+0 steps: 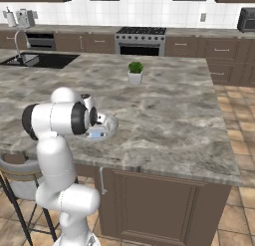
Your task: There are four ice cubes in the ice bowl. Place two ice cubes in each glass of water.
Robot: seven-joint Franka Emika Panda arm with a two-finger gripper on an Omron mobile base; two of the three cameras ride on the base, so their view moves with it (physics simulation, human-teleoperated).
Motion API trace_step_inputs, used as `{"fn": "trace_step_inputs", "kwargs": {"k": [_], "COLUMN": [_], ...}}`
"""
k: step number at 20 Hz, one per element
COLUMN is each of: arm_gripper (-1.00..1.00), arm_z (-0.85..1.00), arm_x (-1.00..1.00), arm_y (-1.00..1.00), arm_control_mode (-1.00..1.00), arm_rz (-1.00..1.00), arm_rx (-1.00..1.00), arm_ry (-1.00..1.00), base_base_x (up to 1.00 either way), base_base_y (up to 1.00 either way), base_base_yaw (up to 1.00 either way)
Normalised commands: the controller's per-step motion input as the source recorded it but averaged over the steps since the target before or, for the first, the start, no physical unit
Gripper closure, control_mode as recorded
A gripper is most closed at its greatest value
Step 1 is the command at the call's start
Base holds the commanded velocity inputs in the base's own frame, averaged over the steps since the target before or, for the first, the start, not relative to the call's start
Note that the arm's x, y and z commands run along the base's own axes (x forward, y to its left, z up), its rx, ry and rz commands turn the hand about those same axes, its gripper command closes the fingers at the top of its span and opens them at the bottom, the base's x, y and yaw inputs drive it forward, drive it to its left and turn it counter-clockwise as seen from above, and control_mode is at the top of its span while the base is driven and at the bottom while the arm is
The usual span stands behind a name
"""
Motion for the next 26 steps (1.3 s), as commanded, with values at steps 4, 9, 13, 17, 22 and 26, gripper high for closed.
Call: {"fn": "trace_step_inputs", "kwargs": {"k": [4,9,13,17,22,26], "arm_gripper": [-1.00,1.00,1.00,1.00,1.00,1.00], "arm_z": [-0.22,-0.22,0.08,0.87,1.00,1.00], "arm_x": [0.31,0.01,-0.16,-0.27,-0.30,-0.18], "arm_y": [0.00,0.00,0.00,0.00,0.00,0.13], "arm_control_mode": [-1.00,-1.00,-1.00,-1.00,-1.00,-1.00], "arm_rz": [0.00,0.00,0.00,0.00,0.00,0.05], "arm_rx": [0.00,0.00,0.00,0.00,0.01,0.09], "arm_ry": [0.00,0.00,-0.07,-0.17,-0.14,-0.04], "base_base_x": [0.00,0.00,0.00,0.00,0.00,0.00], "base_base_y": [0.00,0.00,0.00,0.00,0.00,0.00], "base_base_yaw": [0.00,0.00,0.00,0.00,0.00,0.00]}}
